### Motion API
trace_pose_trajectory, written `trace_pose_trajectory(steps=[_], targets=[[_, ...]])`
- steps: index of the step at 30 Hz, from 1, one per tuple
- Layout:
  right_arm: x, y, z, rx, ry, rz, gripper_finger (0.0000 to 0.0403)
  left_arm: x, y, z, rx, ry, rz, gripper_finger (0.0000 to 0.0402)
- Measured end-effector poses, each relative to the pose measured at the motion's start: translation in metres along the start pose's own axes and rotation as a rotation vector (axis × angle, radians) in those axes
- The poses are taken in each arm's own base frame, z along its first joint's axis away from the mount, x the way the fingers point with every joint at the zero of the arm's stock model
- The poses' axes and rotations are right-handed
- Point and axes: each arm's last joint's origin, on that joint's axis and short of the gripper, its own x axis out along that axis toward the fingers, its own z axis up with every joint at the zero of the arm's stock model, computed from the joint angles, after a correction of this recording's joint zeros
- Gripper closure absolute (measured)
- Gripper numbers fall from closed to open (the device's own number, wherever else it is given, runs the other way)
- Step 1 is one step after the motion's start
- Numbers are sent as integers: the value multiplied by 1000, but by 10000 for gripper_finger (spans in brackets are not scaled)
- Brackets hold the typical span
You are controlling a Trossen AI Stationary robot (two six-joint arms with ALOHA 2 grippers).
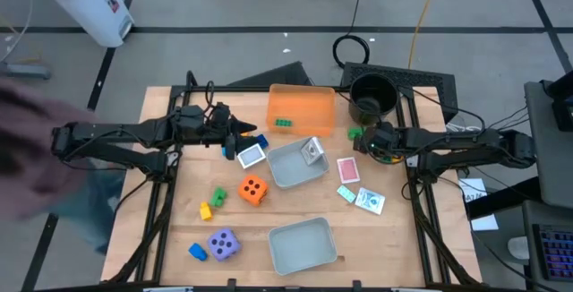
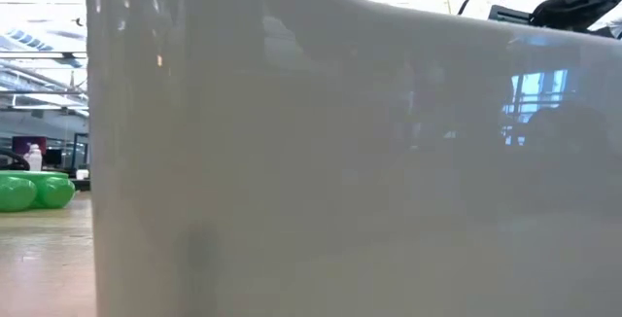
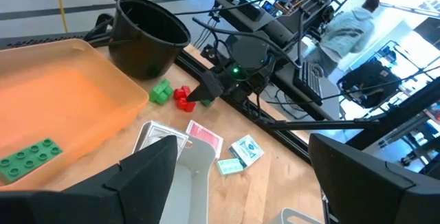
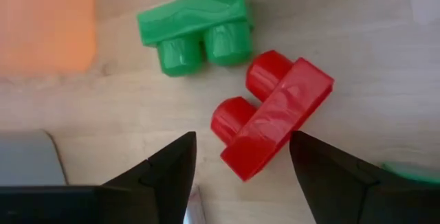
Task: Pick & Place Toys
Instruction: Put the red game piece into the orange bin
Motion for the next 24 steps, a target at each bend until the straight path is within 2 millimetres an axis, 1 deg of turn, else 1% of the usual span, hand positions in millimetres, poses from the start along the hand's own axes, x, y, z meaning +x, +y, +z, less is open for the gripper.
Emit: trace_pose_trajectory(steps=[8, 14, 24], targets=[[3, 0, 0, 15, -29, 33, 222, 0, 0, 0, -3, 0, 0, 69], [6, -4, -2, 31, -25, 22, 253, 0, 0, 0, -2, 0, 0, 69], [7, -4, -2, 29, -31, 27, 310, 0, 0, 0, -2, 0, 0, 69]])
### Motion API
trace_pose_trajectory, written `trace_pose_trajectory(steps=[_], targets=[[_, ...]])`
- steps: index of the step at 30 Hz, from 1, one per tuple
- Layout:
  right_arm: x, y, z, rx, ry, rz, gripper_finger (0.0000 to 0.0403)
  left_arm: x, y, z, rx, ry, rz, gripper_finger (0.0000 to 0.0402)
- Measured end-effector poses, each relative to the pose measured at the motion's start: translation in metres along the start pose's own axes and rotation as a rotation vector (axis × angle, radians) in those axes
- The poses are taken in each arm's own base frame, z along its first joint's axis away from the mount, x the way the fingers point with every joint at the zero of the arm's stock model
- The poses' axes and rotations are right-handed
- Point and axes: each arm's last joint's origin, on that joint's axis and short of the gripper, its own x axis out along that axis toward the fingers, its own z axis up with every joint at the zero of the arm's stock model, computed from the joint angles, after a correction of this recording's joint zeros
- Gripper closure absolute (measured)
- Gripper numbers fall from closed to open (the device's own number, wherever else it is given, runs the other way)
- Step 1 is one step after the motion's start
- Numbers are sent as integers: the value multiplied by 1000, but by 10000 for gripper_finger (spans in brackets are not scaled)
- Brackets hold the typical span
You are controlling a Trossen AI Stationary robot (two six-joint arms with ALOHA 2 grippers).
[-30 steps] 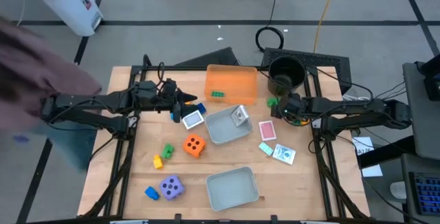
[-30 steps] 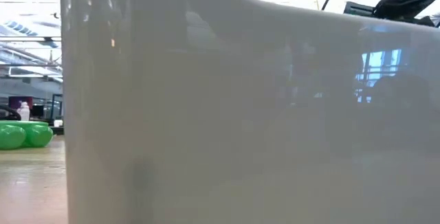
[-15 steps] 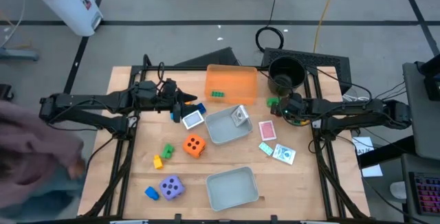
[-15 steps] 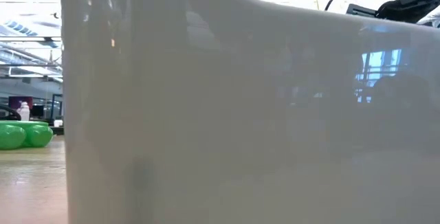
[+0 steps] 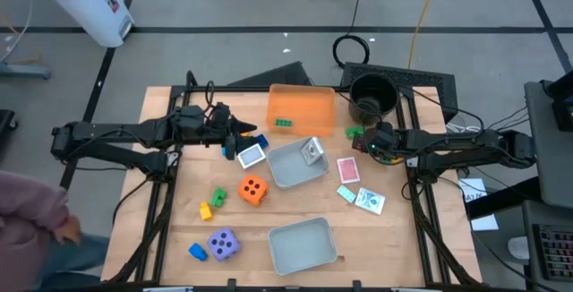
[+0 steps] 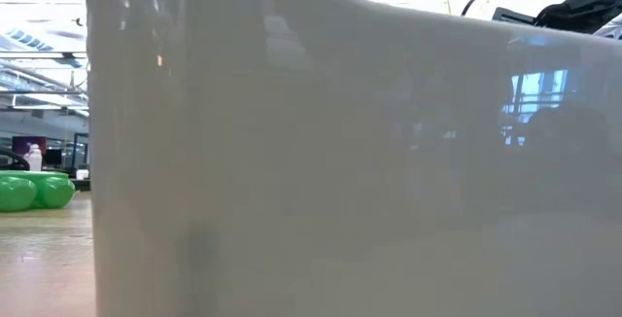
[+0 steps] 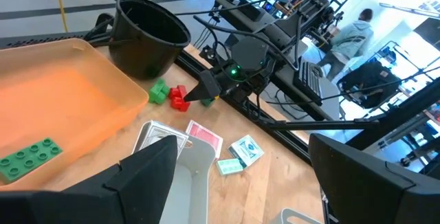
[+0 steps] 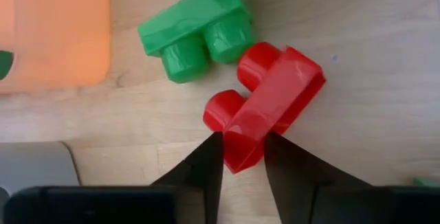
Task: Pick & Place Toys
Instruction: Put the red game piece into the orange bin
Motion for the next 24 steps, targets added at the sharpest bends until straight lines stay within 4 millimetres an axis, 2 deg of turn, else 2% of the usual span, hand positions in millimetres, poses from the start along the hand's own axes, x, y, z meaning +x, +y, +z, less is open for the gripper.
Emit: trace_pose_trajectory(steps=[13, 24], targets=[[0, 0, 1, -15, -30, -4, 394, 0, 0, 0, 8, 0, 0, 69], [0, 2, 1, -19, -31, 23, 401, 0, 0, 0, 26, 0, 0, 69]])
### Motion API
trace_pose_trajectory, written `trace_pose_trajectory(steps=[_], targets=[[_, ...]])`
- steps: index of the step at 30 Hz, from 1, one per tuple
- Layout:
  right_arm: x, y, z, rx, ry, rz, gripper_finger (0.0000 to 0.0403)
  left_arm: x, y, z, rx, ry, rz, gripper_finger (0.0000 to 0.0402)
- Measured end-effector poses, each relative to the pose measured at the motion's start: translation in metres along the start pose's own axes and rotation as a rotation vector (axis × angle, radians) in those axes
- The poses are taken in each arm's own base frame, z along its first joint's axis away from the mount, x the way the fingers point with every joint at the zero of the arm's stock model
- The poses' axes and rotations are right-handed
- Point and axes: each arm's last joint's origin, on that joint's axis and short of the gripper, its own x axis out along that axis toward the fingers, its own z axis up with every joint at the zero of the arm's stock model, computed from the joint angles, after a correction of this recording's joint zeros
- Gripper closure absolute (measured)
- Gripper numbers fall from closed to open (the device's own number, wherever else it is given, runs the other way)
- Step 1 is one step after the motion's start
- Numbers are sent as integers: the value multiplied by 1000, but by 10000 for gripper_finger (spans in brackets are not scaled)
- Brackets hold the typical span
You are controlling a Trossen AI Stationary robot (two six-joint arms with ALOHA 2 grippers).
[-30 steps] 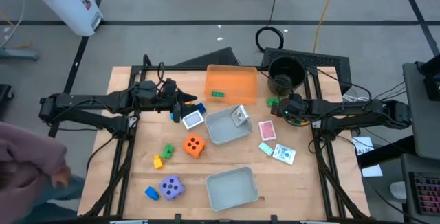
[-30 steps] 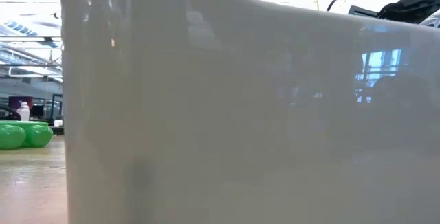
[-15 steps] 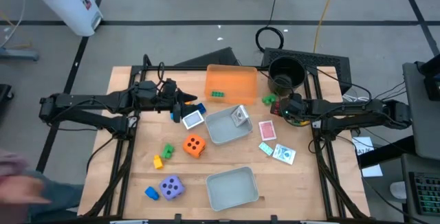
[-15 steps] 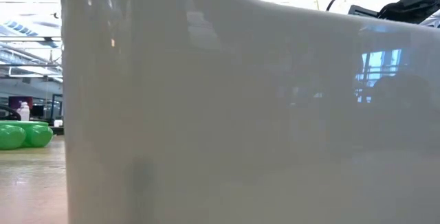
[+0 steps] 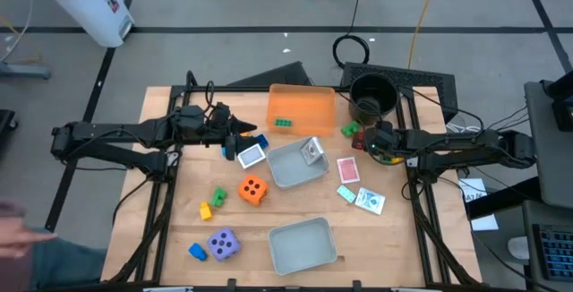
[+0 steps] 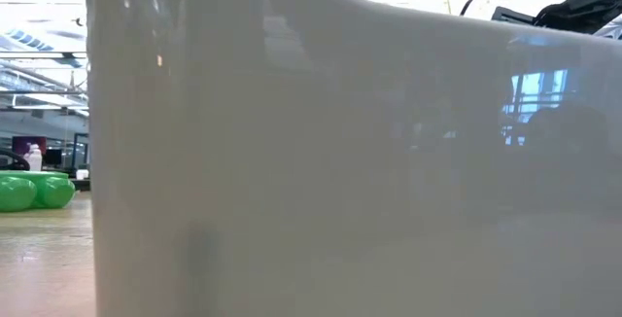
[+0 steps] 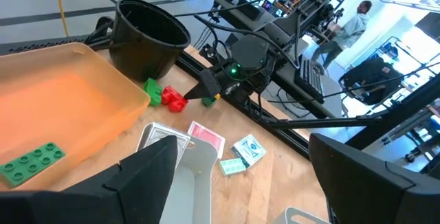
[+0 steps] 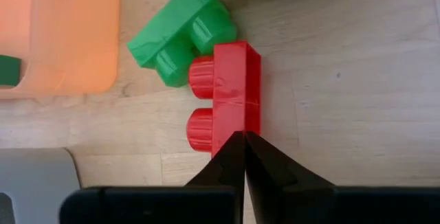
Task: Pick & Place Toys
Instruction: Put the red game piece into the orange bin
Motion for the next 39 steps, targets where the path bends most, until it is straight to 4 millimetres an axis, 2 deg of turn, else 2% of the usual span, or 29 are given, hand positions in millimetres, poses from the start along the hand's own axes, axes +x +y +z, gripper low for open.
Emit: trace_pose_trajectory(steps=[14, 17, 28, 34, 39], targets=[[0, 0, 1, -15, -19, 1, 390, 0, 0, 0, -3, 0, -1, 69], [0, 1, 1, -29, -19, 9, 373, 0, 0, 0, -3, 0, -1, 69], [0, 2, 0, -53, 12, 26, 270, 0, 0, 0, -7, 0, -1, 69], [0, 8, 1, -47, 12, 87, 245, 0, 0, 0, 0, 0, -1, 69], [1, 7, 6, -19, -5, 77, 241, 0, 0, 0, 0, 0, -1, 69]])
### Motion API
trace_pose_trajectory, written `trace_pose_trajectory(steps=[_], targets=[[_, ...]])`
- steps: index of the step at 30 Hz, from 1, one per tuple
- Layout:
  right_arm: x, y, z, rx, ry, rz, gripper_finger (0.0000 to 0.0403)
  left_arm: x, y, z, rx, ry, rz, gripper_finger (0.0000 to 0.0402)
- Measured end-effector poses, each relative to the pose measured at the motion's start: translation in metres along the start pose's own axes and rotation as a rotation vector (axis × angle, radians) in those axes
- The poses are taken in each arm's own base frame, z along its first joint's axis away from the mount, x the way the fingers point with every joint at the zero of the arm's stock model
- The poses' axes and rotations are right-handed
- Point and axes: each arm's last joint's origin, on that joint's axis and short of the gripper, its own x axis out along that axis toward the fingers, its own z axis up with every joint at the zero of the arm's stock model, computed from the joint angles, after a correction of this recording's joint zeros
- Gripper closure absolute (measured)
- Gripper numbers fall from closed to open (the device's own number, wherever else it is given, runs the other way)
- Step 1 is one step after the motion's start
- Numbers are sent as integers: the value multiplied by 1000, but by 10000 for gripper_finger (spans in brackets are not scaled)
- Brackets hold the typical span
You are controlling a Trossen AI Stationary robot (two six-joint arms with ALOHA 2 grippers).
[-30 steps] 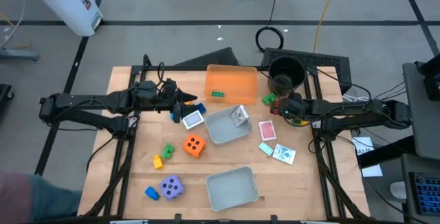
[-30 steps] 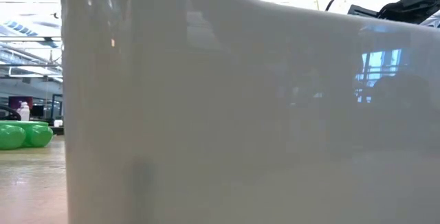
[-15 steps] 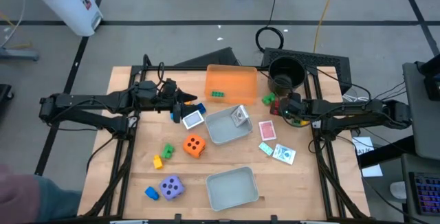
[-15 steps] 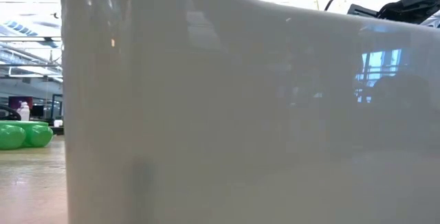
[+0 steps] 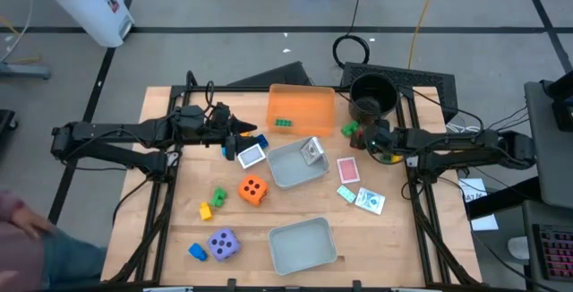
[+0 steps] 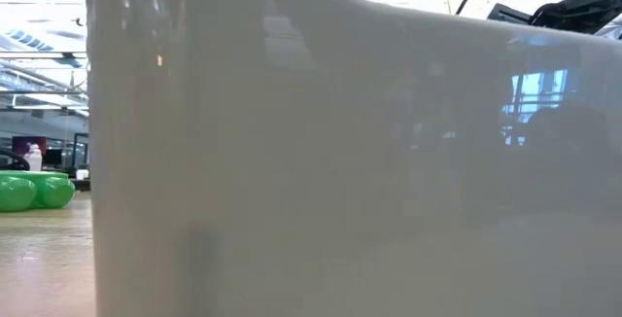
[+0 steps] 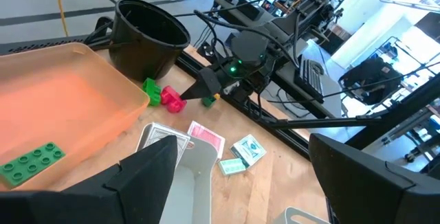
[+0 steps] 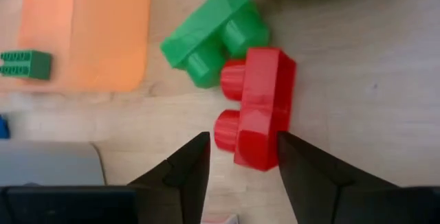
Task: Pick & Place Toys
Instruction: Put the red game piece into the orange bin
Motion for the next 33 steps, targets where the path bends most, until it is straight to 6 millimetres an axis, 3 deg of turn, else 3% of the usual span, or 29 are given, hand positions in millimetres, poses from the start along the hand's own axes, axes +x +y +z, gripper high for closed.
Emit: trace_pose_trajectory(steps=[8, 19, 33], targets=[[3, 4, 10, 31, -40, 64, 247, 0, 0, 0, 2, 0, 0, 69], [11, -1, 7, 38, -35, 163, 248, 0, -2, -1, 3, 7, -10, 69], [-1, 7, 13, 17, -77, 282, 248, 0, -5, -4, 2, 17, -24, 69]])
